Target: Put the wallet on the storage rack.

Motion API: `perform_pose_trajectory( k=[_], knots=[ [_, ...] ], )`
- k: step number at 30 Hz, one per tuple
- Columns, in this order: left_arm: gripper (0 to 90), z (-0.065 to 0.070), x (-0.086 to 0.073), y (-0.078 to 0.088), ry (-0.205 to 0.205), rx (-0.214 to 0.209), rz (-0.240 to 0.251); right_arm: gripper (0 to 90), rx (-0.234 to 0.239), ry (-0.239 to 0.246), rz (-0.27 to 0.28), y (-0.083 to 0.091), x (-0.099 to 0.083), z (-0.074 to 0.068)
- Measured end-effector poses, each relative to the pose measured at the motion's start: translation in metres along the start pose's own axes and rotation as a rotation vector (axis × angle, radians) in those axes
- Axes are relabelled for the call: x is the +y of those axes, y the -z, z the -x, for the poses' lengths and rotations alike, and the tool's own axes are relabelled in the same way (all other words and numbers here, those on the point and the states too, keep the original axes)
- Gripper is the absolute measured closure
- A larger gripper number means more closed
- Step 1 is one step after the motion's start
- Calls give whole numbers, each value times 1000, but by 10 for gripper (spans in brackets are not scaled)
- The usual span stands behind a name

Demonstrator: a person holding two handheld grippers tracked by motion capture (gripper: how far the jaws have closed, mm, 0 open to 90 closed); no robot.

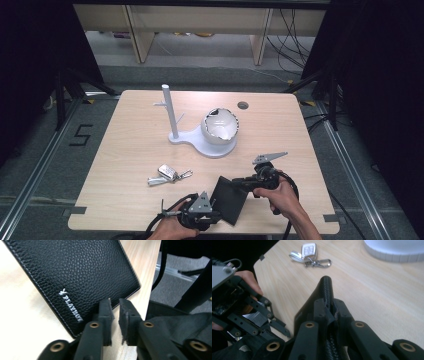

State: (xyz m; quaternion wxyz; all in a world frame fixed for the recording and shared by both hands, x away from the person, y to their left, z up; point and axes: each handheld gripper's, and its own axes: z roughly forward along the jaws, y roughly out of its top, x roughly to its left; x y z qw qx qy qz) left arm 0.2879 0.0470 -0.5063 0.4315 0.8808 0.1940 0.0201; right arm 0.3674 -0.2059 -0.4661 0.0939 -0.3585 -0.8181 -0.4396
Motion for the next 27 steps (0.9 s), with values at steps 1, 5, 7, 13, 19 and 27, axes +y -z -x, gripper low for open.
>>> perform_pose_trajectory(
  k=[1, 5, 7, 13, 19, 27],
  knots=[
    [767, -1, 1, 4, 1, -3, 5, 830, 3, 7, 3, 1, 2, -2],
    [657, -3, 3, 17, 4, 10, 22, 834, -5, 40, 25, 9, 8, -8],
    [615, -6, 3, 28, 6, 30, 31, 835, -17, 62, 47, 16, 13, -10],
    [488, -18, -6, 55, 6, 167, -1, 837, -42, 72, 96, 35, 33, -9],
    [420, -25, -19, 69, 10, 219, -17, 837, -108, 95, 131, 51, 58, -4],
    [364, -29, -36, 84, 60, 267, -19, 837, -146, 89, 184, 65, 86, 4]
  ],
)
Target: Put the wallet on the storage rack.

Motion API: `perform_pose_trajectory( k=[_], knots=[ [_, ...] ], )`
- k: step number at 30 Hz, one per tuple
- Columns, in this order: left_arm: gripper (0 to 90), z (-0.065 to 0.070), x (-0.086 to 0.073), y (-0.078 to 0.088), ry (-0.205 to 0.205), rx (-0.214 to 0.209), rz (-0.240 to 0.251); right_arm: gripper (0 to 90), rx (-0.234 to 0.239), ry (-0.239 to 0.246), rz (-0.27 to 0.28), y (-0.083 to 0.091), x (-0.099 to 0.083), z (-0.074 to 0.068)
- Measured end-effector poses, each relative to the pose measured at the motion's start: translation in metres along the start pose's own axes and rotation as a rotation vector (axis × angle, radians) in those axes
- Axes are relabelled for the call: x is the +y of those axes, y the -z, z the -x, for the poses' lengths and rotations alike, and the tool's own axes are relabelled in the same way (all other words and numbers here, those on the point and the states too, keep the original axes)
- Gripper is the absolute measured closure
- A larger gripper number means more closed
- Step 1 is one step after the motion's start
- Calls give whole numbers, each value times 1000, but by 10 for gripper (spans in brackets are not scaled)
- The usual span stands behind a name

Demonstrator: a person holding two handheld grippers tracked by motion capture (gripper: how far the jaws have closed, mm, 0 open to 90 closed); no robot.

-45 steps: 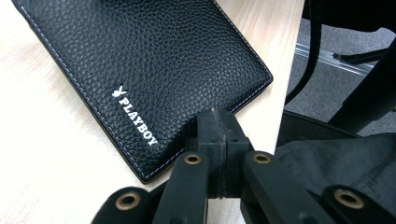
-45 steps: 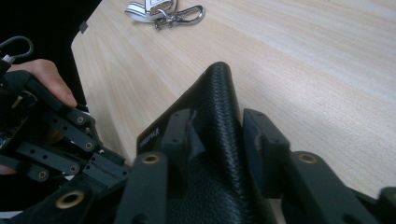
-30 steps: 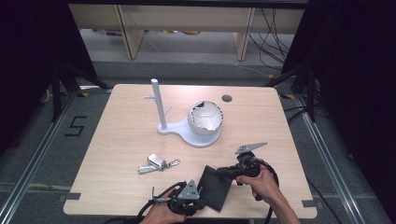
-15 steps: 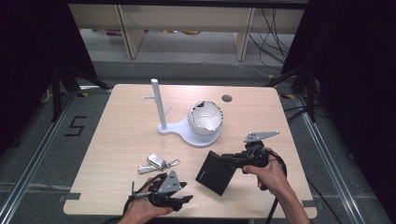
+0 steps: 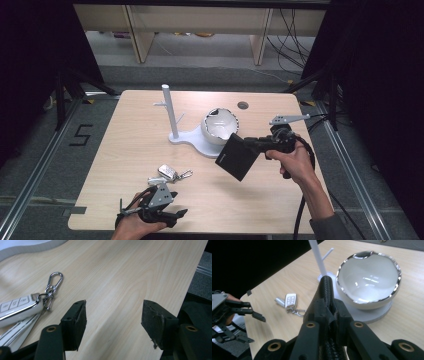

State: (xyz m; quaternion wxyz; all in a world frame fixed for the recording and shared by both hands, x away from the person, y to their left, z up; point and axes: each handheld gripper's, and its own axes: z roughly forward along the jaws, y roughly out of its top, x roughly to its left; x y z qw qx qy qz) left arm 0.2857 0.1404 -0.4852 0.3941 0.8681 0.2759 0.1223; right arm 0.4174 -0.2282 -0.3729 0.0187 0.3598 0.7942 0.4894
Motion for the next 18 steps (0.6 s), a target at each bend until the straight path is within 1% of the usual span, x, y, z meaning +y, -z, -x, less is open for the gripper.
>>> perform_pose_trajectory(
  k=[1, 2, 3, 4, 5, 6, 7, 8, 9, 10, 11, 12, 13, 14, 15, 16, 17, 18],
  knots=[
    [360, -2, -1, 2, -9, 3, -4, 837, -15, -4, -14, 2, 5, 1],
    [359, -4, -2, 5, -16, 9, -8, 838, -20, 24, -2, 2, 7, 4],
    [358, -4, -4, 7, 5, 13, 2, 838, -18, 13, 5, 2, 10, 5],
    [356, -7, -4, 10, 5, 24, 3, 838, -37, -15, -1, 4, 13, 4],
    [352, -9, -6, 13, 16, 28, 4, 838, -42, -3, 3, 6, 18, 7],
    [349, -13, -7, 16, 16, 37, 7, 838, -34, -24, 5, 7, 21, 8],
    [345, -15, -9, 17, 27, 41, 4, 838, -49, -11, 9, 8, 25, 11],
    [342, -17, -11, 18, 35, 48, 4, 838, -51, -14, 16, 8, 28, 13],
    [340, -19, -12, 18, 35, 54, 2, 838, -65, -19, 14, 9, 31, 14],
    [337, -22, -15, 18, 35, 73, -21, 838, -58, -15, 25, 8, 32, 16],
    [331, -23, -16, 18, 37, 70, -21, 838, -74, -22, 32, 9, 37, 18],
    [329, -24, -18, 18, 47, 73, -25, 838, -82, -9, 41, 9, 39, 21],
    [329, -24, -19, 19, 43, 67, -27, 838, -79, -38, 40, 8, 42, 22],
    [329, -24, -19, 19, 43, 67, -27, 838, -79, -38, 40, 8, 42, 22],
    [329, -25, -21, 21, 43, 68, -26, 838, -89, -37, 46, 6, 46, 27],
    [327, -25, -21, 22, 57, 67, -17, 838, -95, -42, 47, 5, 48, 29],
    [325, -26, -22, 22, 53, 65, -7, 838, -111, -25, 47, 5, 50, 32],
    [324, -26, -22, 24, 62, 69, -12, 838, -108, -39, 50, 4, 51, 34]
  ],
)
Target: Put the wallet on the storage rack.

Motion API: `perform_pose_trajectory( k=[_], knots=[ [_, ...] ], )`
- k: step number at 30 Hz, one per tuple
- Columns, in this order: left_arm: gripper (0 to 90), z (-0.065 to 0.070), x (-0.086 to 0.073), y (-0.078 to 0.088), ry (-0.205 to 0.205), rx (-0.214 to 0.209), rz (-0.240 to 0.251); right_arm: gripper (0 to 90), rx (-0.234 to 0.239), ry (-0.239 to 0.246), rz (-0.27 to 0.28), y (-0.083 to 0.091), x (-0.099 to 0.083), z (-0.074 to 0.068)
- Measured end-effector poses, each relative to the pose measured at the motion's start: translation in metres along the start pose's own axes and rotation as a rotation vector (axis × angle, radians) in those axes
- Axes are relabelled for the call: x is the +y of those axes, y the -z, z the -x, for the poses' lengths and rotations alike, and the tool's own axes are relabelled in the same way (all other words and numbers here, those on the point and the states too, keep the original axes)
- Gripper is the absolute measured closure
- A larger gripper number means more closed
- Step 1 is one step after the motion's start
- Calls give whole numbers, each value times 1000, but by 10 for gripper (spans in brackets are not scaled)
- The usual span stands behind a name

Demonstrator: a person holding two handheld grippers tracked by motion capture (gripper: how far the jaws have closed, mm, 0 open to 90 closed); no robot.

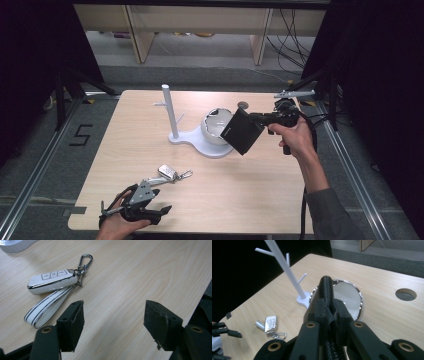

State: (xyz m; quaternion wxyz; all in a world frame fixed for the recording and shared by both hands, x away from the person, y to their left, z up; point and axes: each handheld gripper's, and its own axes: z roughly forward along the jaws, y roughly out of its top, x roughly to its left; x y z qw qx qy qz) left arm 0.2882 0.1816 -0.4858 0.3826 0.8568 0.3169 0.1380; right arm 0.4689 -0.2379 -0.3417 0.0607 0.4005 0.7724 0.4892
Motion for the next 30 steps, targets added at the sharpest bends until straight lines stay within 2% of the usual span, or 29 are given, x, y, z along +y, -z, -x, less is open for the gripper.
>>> perform_pose_trajectory(
  k=[1, 2, 4, 6, 9, 10, 11, 12, 13, 14, 17, 18, 21, 23, 24, 25, 27, 28, 29, 30],
  knots=[
    [322, -2, 0, 1, -9, 1, 0, 838, -8, -7, 1, -2, 2, 2],
    [319, -2, -1, 1, 7, 4, 4, 838, -9, -28, 0, -3, 4, 3],
    [317, -4, -1, 1, 1, 7, -6, 838, -31, -16, 3, -6, 7, 9],
    [317, -3, -3, 0, 15, 0, 4, 838, -38, -40, -1, -9, 10, 10],
    [316, -3, -3, 0, 17, -7, 2, 838, -59, -30, 10, -13, 18, 16],
    [316, -3, -3, 0, 19, -6, 4, 838, -60, -51, 10, -14, 20, 16],
    [315, -3, -3, 0, 30, 1, 4, 838, -64, -54, 11, -16, 22, 17],
    [314, -3, -3, 0, 25, -6, 7, 838, -80, -49, 10, -19, 25, 19],
    [314, -4, -3, 0, 25, -9, 12, 838, -84, -68, 5, -21, 26, 20],
    [313, -5, -3, 0, 19, 3, 3, 838, -89, -65, 1, -23, 28, 22],
    [310, -5, -4, 1, 29, -4, 6, 837, -116, -63, -10, -32, 32, 27],
    [309, -5, -4, 2, 31, -3, 5, 838, -126, -84, -11, -34, 33, 26],
    [307, -6, -4, 3, 39, -1, 8, 838, -134, -87, -8, -41, 36, 31],
    [306, -7, -5, 3, 38, 0, 13, 838, -141, -110, -10, -47, 38, 32],
    [306, -7, -5, 2, 40, 1, 14, 838, -154, -88, -11, -48, 38, 34],
    [305, -8, -6, 2, 34, -3, 8, 838, -159, -121, -15, -53, 39, 34],
    [304, -8, -6, 3, 35, -3, 5, 838, -171, -118, -16, -56, 40, 37],
    [304, -8, -6, 3, 40, 0, 6, 838, -159, -156, -11, -59, 40, 36],
    [304, -7, -7, 2, 45, 3, 8, 838, -162, -134, -6, -62, 41, 40],
    [304, -7, -7, 2, 46, 1, 8, 838, -168, -138, -10, -64, 41, 39]
  ],
)
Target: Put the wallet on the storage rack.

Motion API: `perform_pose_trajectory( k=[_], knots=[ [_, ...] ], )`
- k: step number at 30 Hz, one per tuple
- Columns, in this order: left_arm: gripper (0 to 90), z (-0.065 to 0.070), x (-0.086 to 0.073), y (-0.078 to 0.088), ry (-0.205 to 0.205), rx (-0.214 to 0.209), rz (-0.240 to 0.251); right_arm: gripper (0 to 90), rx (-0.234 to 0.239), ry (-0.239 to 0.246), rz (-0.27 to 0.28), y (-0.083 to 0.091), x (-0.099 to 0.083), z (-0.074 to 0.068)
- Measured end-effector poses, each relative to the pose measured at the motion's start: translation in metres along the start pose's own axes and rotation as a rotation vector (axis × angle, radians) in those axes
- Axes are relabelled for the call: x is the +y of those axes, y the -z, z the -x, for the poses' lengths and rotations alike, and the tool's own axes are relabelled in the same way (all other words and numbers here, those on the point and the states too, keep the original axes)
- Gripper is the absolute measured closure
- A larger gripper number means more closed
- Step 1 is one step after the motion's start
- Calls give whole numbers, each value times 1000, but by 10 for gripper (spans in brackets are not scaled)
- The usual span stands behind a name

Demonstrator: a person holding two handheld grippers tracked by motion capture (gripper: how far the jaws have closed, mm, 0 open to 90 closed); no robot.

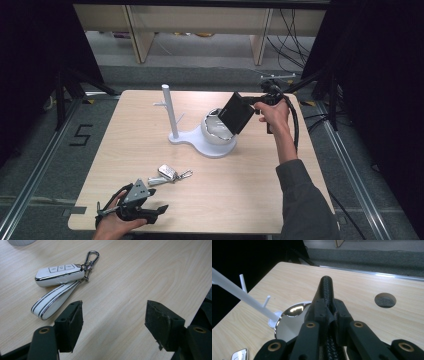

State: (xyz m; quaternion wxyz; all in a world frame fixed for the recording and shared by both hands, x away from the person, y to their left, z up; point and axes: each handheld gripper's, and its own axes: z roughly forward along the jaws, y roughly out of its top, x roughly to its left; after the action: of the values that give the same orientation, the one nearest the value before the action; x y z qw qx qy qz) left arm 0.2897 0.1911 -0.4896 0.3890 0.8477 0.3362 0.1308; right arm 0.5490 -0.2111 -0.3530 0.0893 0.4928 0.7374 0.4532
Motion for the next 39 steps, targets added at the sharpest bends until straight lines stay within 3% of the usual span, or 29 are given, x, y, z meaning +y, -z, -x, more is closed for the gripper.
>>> perform_pose_trajectory(
  k=[5, 9, 10, 16, 19, 21, 27, 28, 31, 33, 34, 35, 37, 39],
  knots=[
    [304, -1, -1, 0, -11, -1, -16, 838, -6, -41, 5, -11, 1, -1],
    [304, 0, -2, 0, -4, -11, -8, 838, -8, -26, 9, -14, 3, -1],
    [304, 0, -2, 0, 1, -6, -5, 839, 5, -52, 6, -16, 3, -3],
    [304, 1, -3, -3, 2, -19, -12, 840, -7, -41, 12, -16, 4, -1],
    [304, 1, -3, -3, -2, -17, -19, 840, 6, -75, 9, -18, 3, -3],
    [304, 1, -3, -3, 1, -22, -16, 840, -2, -72, 5, -19, 3, -3],
    [304, 1, -4, -4, -2, -17, -25, 839, 9, -88, -13, -33, -3, -8],
    [304, 2, -4, -5, 3, -19, -20, 838, 6, -61, -10, -35, -4, -7],
    [304, 1, -4, -5, -7, -17, -21, 835, 6, -76, -27, -40, -11, -9],
    [303, 3, -4, -5, 7, -22, -18, 830, 15, -61, -39, -46, -18, -7],
    [303, 2, -4, -5, -3, -14, -24, 828, 24, -85, -30, -46, -20, -8],
    [303, 1, -4, -4, -17, -10, -27, 823, 24, -64, -32, -46, -21, -6],
    [303, 0, -4, -4, -13, 5, -26, 793, 23, -83, -41, -45, -21, -9],
    [301, 0, -4, -4, -16, -8, -19, 714, 22, -77, -32, -42, -19, -8]
  ],
)
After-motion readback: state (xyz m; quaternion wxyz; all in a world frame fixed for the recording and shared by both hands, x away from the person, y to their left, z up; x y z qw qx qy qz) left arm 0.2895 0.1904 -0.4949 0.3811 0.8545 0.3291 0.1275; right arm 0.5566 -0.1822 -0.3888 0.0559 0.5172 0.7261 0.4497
